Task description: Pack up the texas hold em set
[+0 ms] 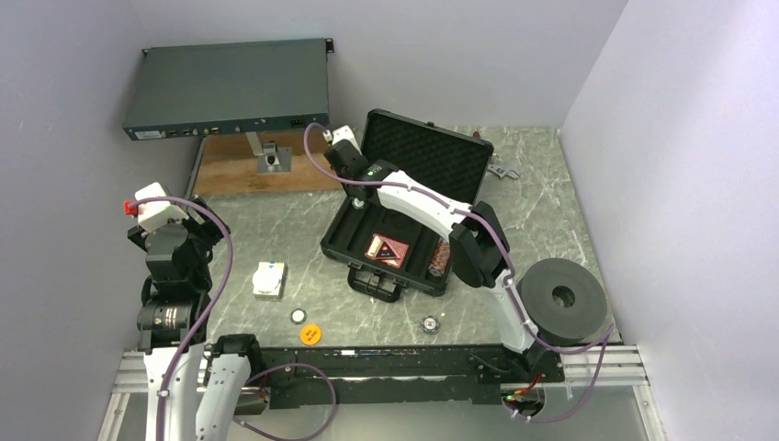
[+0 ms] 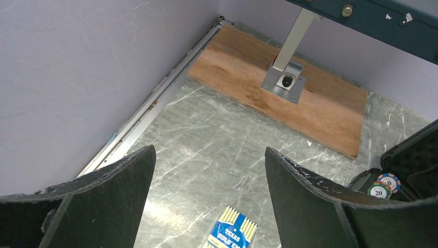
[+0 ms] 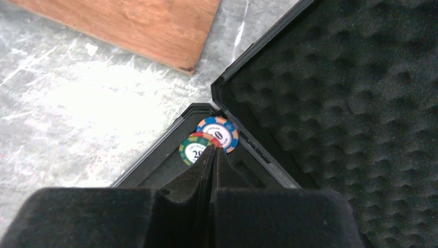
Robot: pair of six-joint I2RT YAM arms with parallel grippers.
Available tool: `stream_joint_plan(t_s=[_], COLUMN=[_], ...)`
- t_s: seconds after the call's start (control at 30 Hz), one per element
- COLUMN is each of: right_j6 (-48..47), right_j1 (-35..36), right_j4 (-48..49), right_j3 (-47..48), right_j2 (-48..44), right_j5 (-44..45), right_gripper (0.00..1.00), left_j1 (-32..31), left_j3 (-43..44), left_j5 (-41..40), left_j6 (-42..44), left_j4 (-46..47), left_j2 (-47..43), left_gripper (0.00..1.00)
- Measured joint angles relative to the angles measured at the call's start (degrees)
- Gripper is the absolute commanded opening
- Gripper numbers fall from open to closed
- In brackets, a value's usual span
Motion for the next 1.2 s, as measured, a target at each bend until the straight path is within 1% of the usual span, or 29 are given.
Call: stream_joint_plan(t_s=[0.17, 0.33, 0.5, 0.7, 0.9, 1.2], right_j6=[-1.0, -2.2, -3.5, -3.3, -2.5, -1.1], right_j1=[-1.2, -2.9, -3.3, -3.3, -3.0, -2.3], right_j4=[0.1, 0.2, 0.2, 0.2, 2.9, 4.4], right_j3=[2.9, 7.1, 8.4, 8.3, 5.4, 4.0], right_j2=[2.7, 7.3, 10.2, 11.1, 9.9, 9.5], right_j5=[1.6, 2.5, 2.9, 2.6, 2.7, 5.0], right_gripper=[0.0, 0.0, 0.0, 0.0, 0.0, 0.0], left_j1=[0.0, 0.0, 0.0, 0.0, 0.0, 0.0], left_j3=[0.0, 0.0, 0.0, 0.0, 0.0, 0.0], left_j5=[0.0, 0.0, 0.0, 0.2, 0.2, 0.2], left_j6=[0.0, 0.0, 0.0, 0.0, 0.0, 0.0], left_j4=[0.0, 0.0, 0.0, 0.0, 0.0, 0.0], left_j2=[0.0, 0.0, 0.0, 0.0, 0.0, 0.0], left_gripper=[0.84, 0.83, 0.83, 0.83, 0.83, 0.83])
